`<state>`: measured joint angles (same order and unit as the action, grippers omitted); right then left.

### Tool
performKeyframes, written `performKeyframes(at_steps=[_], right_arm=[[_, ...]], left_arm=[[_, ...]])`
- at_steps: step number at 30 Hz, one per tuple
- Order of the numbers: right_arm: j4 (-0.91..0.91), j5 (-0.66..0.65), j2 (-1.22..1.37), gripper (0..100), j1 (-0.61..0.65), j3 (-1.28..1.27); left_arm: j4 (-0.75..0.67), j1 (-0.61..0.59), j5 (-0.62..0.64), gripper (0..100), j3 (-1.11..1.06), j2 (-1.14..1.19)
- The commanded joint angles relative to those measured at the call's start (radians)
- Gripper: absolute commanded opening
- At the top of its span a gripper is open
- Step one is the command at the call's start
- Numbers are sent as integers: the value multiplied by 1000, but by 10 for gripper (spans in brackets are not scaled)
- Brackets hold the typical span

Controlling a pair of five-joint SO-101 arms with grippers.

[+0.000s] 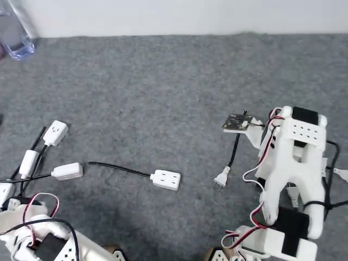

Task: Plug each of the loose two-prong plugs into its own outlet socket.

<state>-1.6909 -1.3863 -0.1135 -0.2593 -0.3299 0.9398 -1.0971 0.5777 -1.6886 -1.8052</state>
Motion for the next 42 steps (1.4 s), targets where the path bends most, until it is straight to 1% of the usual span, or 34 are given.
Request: performKeyframes(at_steps=[1,4,6,8,12,14,15,17,19,23,25,28,30,37,42], right_arm=[[76,-61,-10,654,35,57],[131,-80,-7,653,74,55],[148,-101,-7,629,96,54],[156,-121,-7,551,117,55],[223,-123,-7,309,134,52],[269,-123,-7,240,134,52],[291,-124,-7,232,133,52],[323,-130,-7,247,131,51],[354,-137,-5,289,133,51],[358,-276,16,399,136,52],[367,-342,56,421,137,55],[366,-446,142,420,162,78],[360,-473,205,420,186,110],[334,-476,421,420,320,222],[236,-496,498,420,338,258]], left_arm=[[5,6,-9,13,5,-12],[5,6,-9,13,5,-12],[5,6,-9,13,5,-12],[5,6,-9,13,5,-12],[5,6,-9,13,5,-12],[5,6,-9,13,5,-12],[5,6,-9,13,5,-12],[5,6,-9,13,5,-12],[5,6,-9,13,5,-12],[5,6,-9,13,5,-12],[5,6,-9,13,5,-12],[5,6,-9,13,5,-12],[5,6,-9,13,5,-12],[5,6,-9,13,5,-12],[5,6,-9,13,5,-12]])
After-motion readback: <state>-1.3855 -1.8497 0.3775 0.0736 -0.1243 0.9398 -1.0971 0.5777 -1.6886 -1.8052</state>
